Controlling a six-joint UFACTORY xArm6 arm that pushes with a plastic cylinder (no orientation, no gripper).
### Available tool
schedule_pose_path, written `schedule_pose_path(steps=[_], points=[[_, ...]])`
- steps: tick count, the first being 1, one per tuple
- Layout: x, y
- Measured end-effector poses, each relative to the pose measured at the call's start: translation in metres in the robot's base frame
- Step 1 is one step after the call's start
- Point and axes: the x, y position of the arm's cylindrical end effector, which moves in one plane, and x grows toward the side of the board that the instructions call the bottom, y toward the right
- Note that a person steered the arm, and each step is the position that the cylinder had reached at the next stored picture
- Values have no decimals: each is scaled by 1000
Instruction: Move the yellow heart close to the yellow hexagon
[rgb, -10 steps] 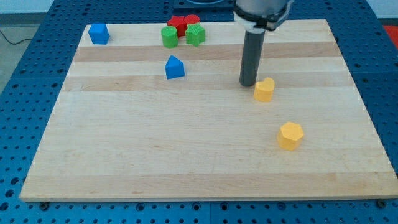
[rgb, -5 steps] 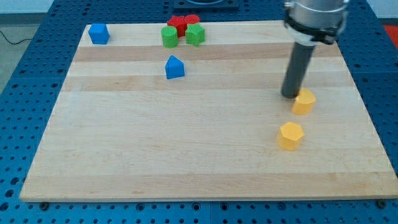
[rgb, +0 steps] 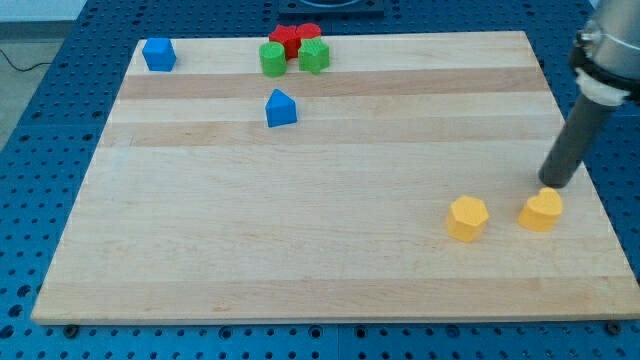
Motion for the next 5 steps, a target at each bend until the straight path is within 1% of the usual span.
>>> schedule_pose_path(steps=[3,5], points=[[75,-39],[81,-37]])
